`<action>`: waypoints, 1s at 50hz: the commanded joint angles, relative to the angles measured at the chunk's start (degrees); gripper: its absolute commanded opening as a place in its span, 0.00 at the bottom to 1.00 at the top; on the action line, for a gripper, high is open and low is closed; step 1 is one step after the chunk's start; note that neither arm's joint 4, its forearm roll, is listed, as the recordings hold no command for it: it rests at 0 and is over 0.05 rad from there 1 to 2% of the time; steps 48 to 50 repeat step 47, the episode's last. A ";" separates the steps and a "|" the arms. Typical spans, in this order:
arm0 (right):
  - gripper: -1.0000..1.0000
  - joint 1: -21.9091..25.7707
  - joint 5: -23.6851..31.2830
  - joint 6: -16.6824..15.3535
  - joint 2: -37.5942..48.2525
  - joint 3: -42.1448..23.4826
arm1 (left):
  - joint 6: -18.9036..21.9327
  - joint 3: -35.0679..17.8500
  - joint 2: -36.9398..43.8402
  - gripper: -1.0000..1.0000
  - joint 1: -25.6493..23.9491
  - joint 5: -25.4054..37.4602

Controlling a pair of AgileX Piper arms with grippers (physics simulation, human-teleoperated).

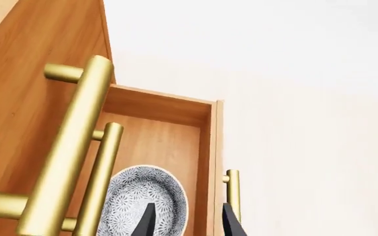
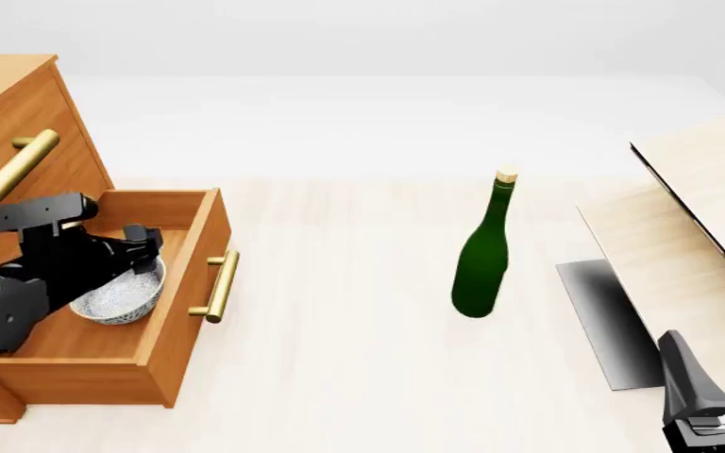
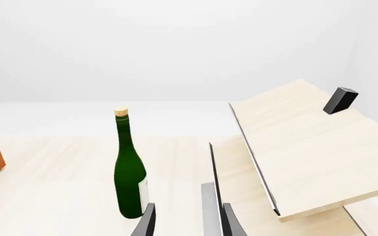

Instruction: Put the bowl in the bottom drawer of the cabinet.

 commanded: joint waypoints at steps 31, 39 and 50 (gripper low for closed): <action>1.00 0.00 0.01 0.00 -0.02 0.00 | 0.89 -4.21 -7.10 1.00 -5.15 4.99; 1.00 -0.01 0.00 0.00 0.01 0.00 | 0.91 -3.03 -8.53 1.00 -6.66 4.01; 1.00 0.01 0.00 0.00 -0.01 0.00 | 2.89 -2.66 -11.91 1.00 -8.34 4.76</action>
